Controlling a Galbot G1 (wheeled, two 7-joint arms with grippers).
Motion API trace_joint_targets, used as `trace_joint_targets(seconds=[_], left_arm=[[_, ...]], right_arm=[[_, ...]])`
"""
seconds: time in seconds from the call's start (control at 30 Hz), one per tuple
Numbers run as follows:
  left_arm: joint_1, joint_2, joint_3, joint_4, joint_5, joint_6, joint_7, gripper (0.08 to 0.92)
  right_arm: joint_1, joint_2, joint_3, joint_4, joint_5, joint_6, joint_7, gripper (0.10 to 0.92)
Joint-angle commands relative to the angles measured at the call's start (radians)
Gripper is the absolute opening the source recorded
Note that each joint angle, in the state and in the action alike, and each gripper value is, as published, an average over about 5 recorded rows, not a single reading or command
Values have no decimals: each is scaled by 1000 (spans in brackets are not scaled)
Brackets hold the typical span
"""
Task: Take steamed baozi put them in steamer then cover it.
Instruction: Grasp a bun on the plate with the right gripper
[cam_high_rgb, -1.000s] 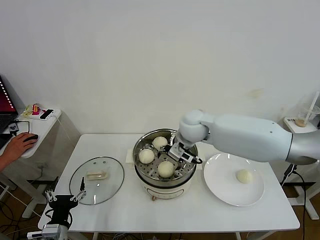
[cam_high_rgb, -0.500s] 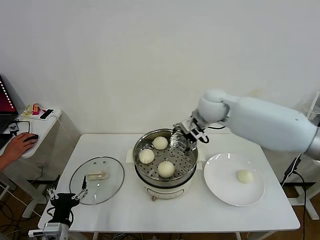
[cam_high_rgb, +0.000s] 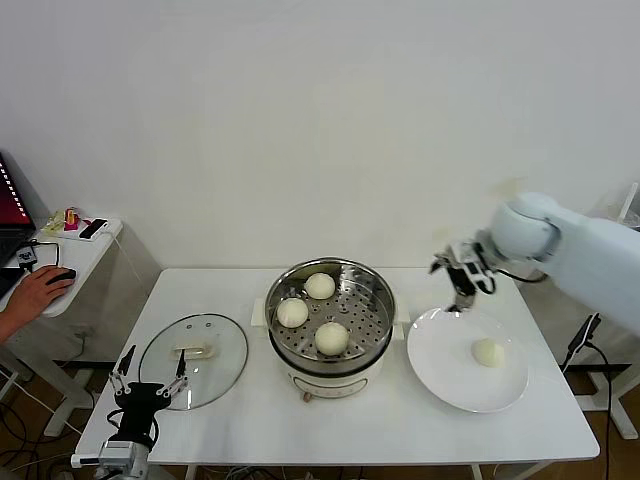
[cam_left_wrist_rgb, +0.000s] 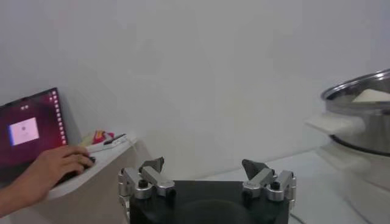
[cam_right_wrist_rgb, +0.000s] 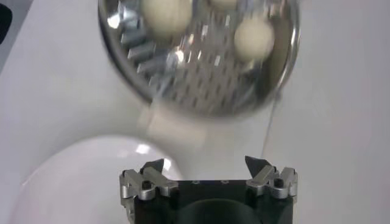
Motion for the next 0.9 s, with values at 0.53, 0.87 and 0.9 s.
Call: trace_joint_targets(seconds=[0.53, 0.87, 0.9], left_arm=[[12, 3, 2, 2, 7, 4, 3, 823], [14, -10, 1, 3, 15, 7, 4, 823], [14, -10, 0, 3, 15, 7, 3, 823]], right_arm=[[-687, -17, 586, -271, -285, 124, 3, 823], [-681, 47, 585, -329, -304, 145, -5, 823], [-679, 55, 585, -334, -305, 150, -1, 823]])
